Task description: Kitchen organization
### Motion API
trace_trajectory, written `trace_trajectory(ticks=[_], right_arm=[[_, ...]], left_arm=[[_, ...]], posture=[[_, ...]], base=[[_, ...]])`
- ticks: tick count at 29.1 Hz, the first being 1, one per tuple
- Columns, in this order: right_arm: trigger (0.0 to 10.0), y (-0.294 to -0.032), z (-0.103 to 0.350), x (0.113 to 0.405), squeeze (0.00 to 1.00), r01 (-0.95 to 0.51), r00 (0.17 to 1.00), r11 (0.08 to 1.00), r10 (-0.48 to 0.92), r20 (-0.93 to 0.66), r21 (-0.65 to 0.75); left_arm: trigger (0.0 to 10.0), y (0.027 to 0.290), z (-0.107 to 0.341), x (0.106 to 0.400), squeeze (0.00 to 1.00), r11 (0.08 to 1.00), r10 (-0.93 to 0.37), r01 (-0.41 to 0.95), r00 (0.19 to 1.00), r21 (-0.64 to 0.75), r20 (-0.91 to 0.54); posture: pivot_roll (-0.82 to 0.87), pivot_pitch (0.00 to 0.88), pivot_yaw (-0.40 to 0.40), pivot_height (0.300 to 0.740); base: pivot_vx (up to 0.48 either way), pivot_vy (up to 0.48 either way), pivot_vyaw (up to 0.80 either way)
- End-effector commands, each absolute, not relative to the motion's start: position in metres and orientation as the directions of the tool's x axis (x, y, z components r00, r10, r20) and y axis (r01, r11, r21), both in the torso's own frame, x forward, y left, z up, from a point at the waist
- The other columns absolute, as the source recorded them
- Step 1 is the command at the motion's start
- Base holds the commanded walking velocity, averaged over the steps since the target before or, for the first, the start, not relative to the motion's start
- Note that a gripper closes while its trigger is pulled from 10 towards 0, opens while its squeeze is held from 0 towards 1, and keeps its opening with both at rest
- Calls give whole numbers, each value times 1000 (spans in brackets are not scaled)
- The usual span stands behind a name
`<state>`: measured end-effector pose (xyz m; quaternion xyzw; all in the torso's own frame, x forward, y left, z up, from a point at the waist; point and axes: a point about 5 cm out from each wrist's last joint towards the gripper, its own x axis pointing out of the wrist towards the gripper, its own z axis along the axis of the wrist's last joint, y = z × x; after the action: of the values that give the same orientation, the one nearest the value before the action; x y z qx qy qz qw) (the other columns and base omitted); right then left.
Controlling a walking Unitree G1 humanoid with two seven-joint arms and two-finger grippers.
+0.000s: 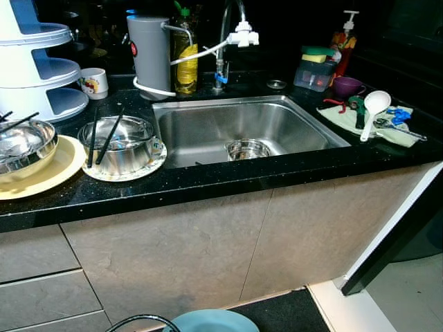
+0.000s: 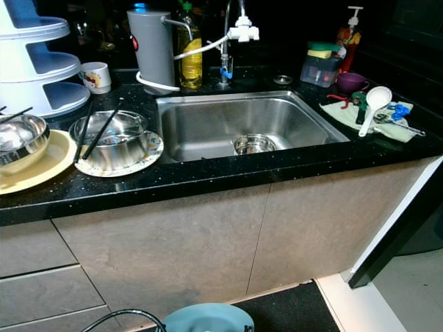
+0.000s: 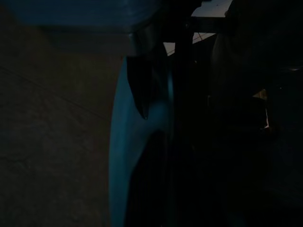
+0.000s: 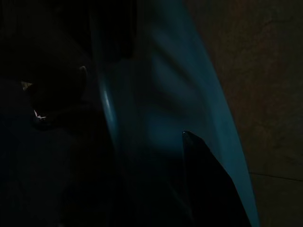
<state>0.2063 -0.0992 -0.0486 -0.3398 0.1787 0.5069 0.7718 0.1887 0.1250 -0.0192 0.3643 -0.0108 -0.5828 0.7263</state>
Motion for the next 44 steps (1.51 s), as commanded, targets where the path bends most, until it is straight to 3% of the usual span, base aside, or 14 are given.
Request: trace_trajectory(ticks=[1,9,10,11,19,28,30,31,32,34,35,36,39,44], right_arm=[[0,-103,-52,200,0,-912,406,249,657,-636,-325],[0,-102,-54,199,0,-916,399,243,654,-643,-320],[0,-103,-55,198,0,-917,395,238,649,-650,-320],[0,-103,-56,197,0,-919,391,231,644,-658,-319],[0,-125,-72,186,0,-928,372,178,497,-784,-327],[0,-148,-80,177,0,-926,369,224,387,-845,-303],[0,-153,-82,176,0,-911,383,296,354,-853,-286],[0,-158,-83,176,0,-881,405,387,319,-857,-272],[0,-158,-83,176,0,-881,405,387,319,-857,-272],[0,-166,-85,176,0,-792,446,559,256,-858,-245],[0,-166,-85,176,0,-792,446,559,256,-858,-245],[0,-170,-84,179,0,-708,489,666,224,-843,-233],[0,-177,-81,186,0,-490,566,852,150,-811,-185],[0,-178,-79,190,0,-310,623,941,91,-777,-138]], left_arm=[[10000,128,-23,185,1000,64,-848,865,310,498,-430],[10000,128,-21,188,1000,59,-848,853,317,519,-425],[10000,128,-21,188,804,44,-846,847,314,530,-432],[10000,128,-21,188,27,41,-845,846,314,532,-434],[10000,128,-21,190,0,46,-842,841,323,539,-432],[10000,129,-21,189,0,49,-841,836,329,546,-429],[10000,130,-22,189,0,47,-837,836,332,547,-435],[10000,131,-23,190,0,65,-824,835,354,546,-443],[10000,131,-23,190,0,65,-824,835,354,546,-443],[10000,137,-29,194,0,148,-766,840,431,522,-477],[10000,137,-29,194,0,148,-766,840,431,522,-477],[10000,142,-35,200,0,240,-688,830,511,504,-515],[10000,154,-50,207,0,432,-479,774,632,463,-609],[10000,161,-67,196,0,654,-298,665,665,361,-685]], posture=[[-49,79,-69,740],[-48,81,-68,740],[-49,81,-66,740],[-49,81,-66,740],[-49,81,-66,740],[-45,83,-63,740],[-45,83,-63,740],[-41,84,-61,740],[-41,84,-61,740],[-37,85,-60,740],[-37,85,-60,740],[-36,86,-58,740],[-37,87,-57,740],[-33,91,-56,740]], base=[[0,0,0],[0,0,0],[0,0,0],[0,0,0],[0,0,0],[0,0,0],[0,0,0],[0,0,0],[0,0,0],[0,0,0],[0,0,0],[0,0,0],[0,0,0],[0,0,0]])
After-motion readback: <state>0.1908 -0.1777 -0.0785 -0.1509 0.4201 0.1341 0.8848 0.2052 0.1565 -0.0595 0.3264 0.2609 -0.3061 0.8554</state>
